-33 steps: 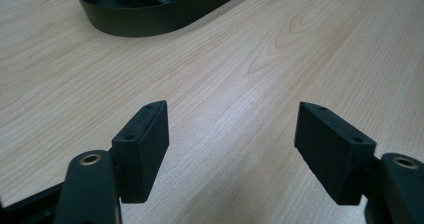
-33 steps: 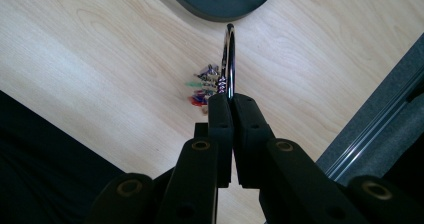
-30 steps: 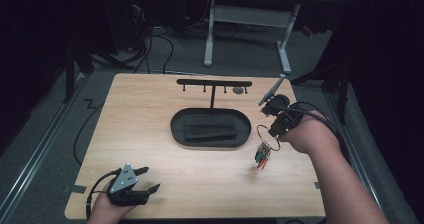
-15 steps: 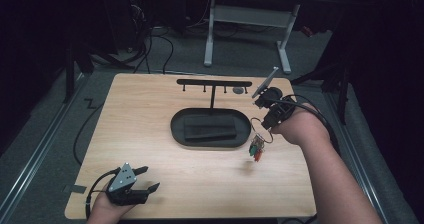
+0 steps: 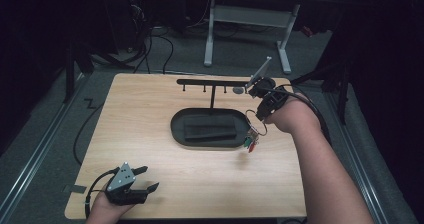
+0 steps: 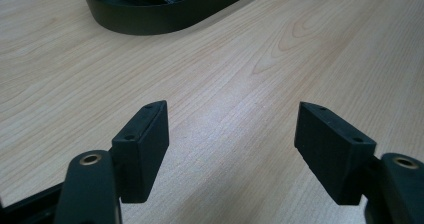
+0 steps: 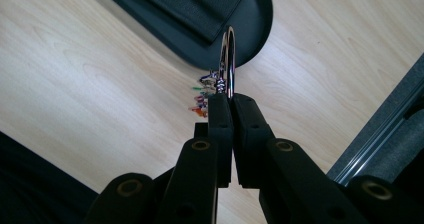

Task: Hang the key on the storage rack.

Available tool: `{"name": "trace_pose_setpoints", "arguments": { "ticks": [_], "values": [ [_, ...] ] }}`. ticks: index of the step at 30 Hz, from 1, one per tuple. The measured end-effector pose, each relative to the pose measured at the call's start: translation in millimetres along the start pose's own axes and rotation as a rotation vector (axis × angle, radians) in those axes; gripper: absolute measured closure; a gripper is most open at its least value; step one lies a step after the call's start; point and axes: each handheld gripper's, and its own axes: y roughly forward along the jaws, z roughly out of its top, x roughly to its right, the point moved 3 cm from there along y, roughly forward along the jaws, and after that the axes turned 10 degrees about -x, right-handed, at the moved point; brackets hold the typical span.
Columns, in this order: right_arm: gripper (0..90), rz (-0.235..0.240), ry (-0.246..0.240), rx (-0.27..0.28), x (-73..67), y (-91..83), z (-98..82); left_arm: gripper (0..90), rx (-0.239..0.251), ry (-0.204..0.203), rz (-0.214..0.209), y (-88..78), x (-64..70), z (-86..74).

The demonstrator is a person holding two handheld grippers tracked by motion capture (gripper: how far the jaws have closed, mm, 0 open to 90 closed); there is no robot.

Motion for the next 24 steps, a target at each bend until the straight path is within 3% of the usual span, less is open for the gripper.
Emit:
{"name": "trace_pose_setpoints", "arguments": {
  "ticks": [9,18,24],
  "values": [
    [88.0,-0.005,0.021,0.022,13.2,-2.8,16.0,30.4,-0.008,0.012,-0.003,3.0,1.5,1.2],
    [88.0,-0.001,0.019,0.029,23.0,0.4,36.0,30.4,-0.009,-0.005,-0.003,3.1,-2.1,-0.4],
    [88.2,-0.014,0.027,0.028,25.7,5.1,49.4,30.4,-0.016,0.016,0.007,2.0,0.0,-1.0]
  ]
}}
